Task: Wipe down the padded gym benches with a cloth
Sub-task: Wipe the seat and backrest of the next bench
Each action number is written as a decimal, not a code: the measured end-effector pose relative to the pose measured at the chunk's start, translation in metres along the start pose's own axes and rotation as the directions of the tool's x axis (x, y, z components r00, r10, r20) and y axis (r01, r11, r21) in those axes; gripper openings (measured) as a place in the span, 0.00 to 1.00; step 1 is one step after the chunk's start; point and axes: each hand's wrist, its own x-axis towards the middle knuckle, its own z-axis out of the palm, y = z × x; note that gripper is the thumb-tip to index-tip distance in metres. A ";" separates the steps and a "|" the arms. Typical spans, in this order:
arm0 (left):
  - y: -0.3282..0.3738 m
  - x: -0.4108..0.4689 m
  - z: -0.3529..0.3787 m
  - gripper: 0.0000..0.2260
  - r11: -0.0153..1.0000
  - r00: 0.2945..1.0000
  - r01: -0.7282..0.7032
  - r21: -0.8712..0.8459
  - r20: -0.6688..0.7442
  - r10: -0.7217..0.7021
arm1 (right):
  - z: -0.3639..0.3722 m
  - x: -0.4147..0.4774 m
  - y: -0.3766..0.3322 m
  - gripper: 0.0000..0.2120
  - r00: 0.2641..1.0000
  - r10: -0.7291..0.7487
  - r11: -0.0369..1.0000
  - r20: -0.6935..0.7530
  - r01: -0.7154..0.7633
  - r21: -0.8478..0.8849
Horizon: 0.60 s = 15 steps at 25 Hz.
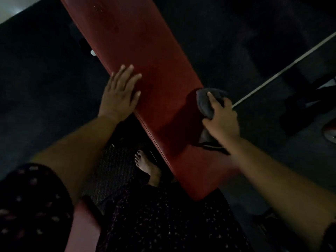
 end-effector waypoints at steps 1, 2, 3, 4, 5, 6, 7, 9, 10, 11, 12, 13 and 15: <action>-0.010 0.022 -0.007 0.24 0.998 0.996 -0.062 0.027 0.063 0.060 | 0.011 -0.012 -0.025 0.39 1.000 0.020 0.999 0.021 -0.021 0.038; -0.018 0.042 -0.013 0.25 0.990 0.982 -0.132 0.046 0.139 0.125 | 0.025 -0.026 -0.052 0.39 0.999 -0.025 0.999 0.039 0.024 0.025; -0.024 0.058 -0.019 0.27 0.980 0.963 -0.186 0.065 0.213 0.168 | 0.039 -0.043 -0.078 0.39 0.990 -0.127 0.992 0.055 0.127 -0.001; -0.030 0.071 -0.022 0.28 0.973 0.946 -0.212 0.095 0.271 0.180 | 0.053 -0.056 -0.102 0.38 0.966 -0.250 0.968 0.064 0.251 -0.019; -0.035 0.079 -0.023 0.29 0.966 0.937 -0.214 0.142 0.310 0.162 | 0.063 -0.065 -0.121 0.37 0.932 -0.355 0.933 0.077 0.358 -0.025; -0.039 0.085 -0.023 0.30 0.957 0.931 -0.210 0.200 0.339 0.133 | 0.071 -0.067 -0.135 0.36 0.886 -0.457 0.887 0.084 0.461 -0.037; -0.042 0.088 -0.023 0.31 0.945 0.925 -0.207 0.252 0.365 0.106 | 0.073 -0.064 -0.142 0.34 0.834 -0.543 0.834 0.096 0.549 -0.050; -0.042 0.091 -0.022 0.31 0.937 0.911 -0.214 0.278 0.404 0.088 | 0.066 -0.046 -0.140 0.31 0.775 -0.624 0.772 0.102 0.632 -0.074; -0.041 0.091 -0.023 0.31 0.939 0.906 -0.214 0.268 0.414 0.088 | 0.058 -0.036 -0.132 0.31 0.789 -0.609 0.784 0.085 0.615 -0.083; -0.040 0.091 -0.024 0.31 0.943 0.902 -0.210 0.257 0.423 0.085 | 0.050 -0.026 -0.119 0.31 0.831 -0.554 0.826 0.053 0.557 -0.090; -0.040 0.091 -0.025 0.31 0.947 0.898 -0.207 0.247 0.432 0.083 | 0.042 -0.016 -0.102 0.32 0.878 -0.478 0.873 0.016 0.477 -0.099; -0.040 0.092 -0.026 0.31 0.950 0.894 -0.203 0.238 0.441 0.080 | 0.032 -0.007 -0.083 0.33 0.918 -0.396 0.913 -0.021 0.391 -0.118; -0.039 0.094 -0.027 0.31 0.954 0.888 -0.192 0.230 0.455 0.069 | 0.016 0.007 -0.044 0.35 0.964 -0.252 0.960 -0.081 0.238 -0.149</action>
